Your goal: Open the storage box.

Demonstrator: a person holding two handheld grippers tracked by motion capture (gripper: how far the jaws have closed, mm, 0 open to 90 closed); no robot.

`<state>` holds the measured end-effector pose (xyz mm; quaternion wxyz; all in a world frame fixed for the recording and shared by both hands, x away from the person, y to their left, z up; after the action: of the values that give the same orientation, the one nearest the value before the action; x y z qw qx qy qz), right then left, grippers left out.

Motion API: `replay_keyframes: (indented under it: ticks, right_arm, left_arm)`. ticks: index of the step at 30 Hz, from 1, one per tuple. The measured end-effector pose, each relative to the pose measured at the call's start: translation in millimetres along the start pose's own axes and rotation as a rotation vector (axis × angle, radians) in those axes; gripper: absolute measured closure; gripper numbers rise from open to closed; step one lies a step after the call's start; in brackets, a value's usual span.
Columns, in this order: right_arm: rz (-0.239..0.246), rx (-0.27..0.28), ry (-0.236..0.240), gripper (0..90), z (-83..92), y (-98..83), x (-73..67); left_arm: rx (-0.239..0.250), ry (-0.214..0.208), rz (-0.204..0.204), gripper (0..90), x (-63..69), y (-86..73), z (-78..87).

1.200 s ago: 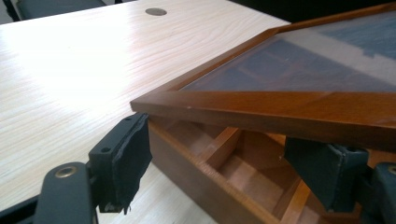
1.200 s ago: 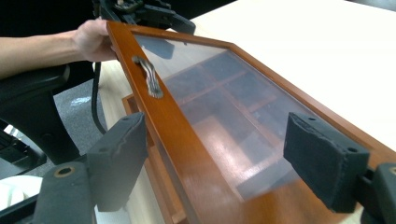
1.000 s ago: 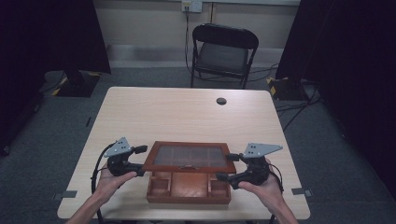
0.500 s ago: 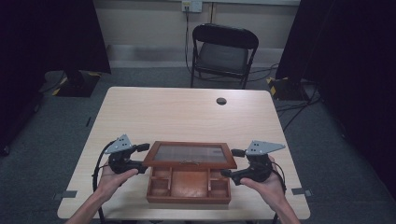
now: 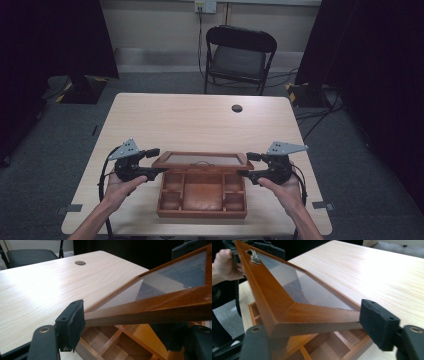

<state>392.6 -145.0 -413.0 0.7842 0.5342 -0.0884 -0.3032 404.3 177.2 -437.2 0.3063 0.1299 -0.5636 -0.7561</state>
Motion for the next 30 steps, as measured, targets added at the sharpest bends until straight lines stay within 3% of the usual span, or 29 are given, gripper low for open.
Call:
replay_keyframes:
  ticks: [6,10,19,21,28,30]
  right_arm:
    - [-0.014,0.002,0.007,32.4,-4.0,5.1,3.3]
    - [-0.034,0.003,0.014,32.0,-8.6,6.4,7.0]
    - [-0.047,0.024,0.006,32.3,-15.7,17.5,13.0]
    - [-0.044,0.025,0.008,32.3,-16.1,18.9,13.3]
    - [-0.054,0.042,0.018,34.2,-18.9,21.5,15.1]
    - [-0.055,0.047,0.018,34.3,-19.3,22.5,16.3]
  left_arm:
    - [-0.014,0.011,0.005,30.3,-1.4,2.5,-4.8]
    - [-0.036,0.021,-0.031,30.7,-0.6,0.1,-10.4]
    - [-0.006,0.021,-0.032,36.1,-4.7,9.6,-15.3]
    - [-0.009,0.023,-0.045,37.1,-4.8,10.5,-18.2]
    - [0.001,0.006,-0.029,40.2,-4.2,17.1,-26.7]
    - [-0.007,0.010,-0.044,40.6,-5.3,18.8,-28.1]
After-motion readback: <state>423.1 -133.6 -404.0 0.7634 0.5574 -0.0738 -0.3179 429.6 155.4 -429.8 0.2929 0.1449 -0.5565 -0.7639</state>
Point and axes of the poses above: each handheld gripper's, and its own axes: z roughly backward along the jaws, y roughly out of its top, x roughly to its right, the point moved 7 cm from there along -z, roughly forward along the jaws, and after that the axes turned 2 degrees about x, right-handed, at the moved point
